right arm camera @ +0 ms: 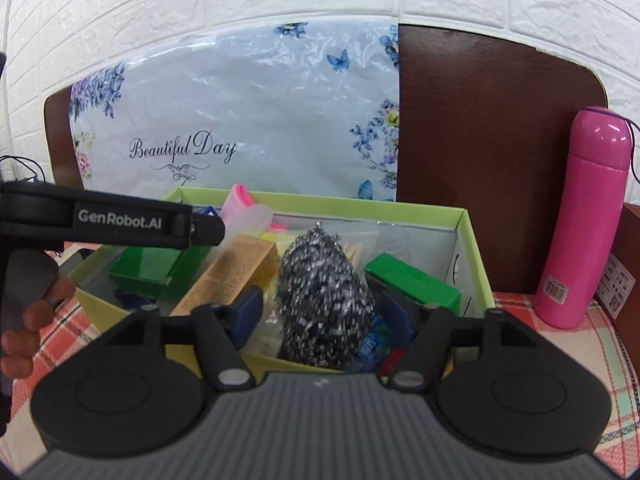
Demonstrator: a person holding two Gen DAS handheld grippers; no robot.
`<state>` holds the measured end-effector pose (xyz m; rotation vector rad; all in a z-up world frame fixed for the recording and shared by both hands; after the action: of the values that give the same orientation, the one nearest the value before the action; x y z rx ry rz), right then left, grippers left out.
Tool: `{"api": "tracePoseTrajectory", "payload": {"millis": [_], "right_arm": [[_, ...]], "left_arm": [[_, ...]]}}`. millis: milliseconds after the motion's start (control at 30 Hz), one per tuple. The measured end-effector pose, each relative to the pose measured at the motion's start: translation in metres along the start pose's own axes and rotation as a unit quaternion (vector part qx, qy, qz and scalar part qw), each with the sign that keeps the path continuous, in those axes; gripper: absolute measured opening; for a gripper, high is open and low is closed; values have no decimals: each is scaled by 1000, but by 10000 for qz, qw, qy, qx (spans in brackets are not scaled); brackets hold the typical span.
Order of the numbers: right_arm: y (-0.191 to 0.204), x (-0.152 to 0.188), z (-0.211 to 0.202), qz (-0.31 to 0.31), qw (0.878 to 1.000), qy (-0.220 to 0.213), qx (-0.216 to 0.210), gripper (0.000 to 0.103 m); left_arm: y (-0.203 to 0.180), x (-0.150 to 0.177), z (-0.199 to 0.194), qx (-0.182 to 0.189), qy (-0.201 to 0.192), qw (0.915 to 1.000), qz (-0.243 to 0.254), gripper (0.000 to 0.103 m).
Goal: Organize objects
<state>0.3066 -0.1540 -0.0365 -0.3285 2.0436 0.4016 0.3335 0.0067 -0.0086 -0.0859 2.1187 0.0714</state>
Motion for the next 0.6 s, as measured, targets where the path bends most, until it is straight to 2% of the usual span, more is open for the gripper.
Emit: {"api": "tracePoseTrajectory", "payload": {"millis": [33,100,200,300,433,600], "right_arm": [[-1,1,-1,51,10000,-30,26,82],[-4,2,-4,147,9998,-91,62,90],[-4,-1,-10,136,9998,-96,55,98],[0,-9,-26,39,9996,-280,85,103],[6,-17,-54,33,9990,-441,45,103],[17,-15,-88,82,9994,-340,86,103]], "left_arm": [[0,1,0,-19,10,10000,20,90],[1,3,-1,-45,32,10000,52,90],[4,2,-6,-78,43,9999,62,90],[7,-1,-19,-190,10,9998,61,90],[15,-6,-45,-492,-152,9986,95,92],[21,-4,-84,-672,-205,9975,26,93]]}}
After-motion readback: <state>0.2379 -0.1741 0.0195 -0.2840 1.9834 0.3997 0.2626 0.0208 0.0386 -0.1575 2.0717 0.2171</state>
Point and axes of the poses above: each gripper's, at about its wrist camera, not at the fingertips, and z roughly the way its jaws point, y to its left, x to its underside, the point moved 7 cm from there along z, roughly the way its jaws point, and after that the axes turned 15 degrees about -x, right-handed, at the moved point
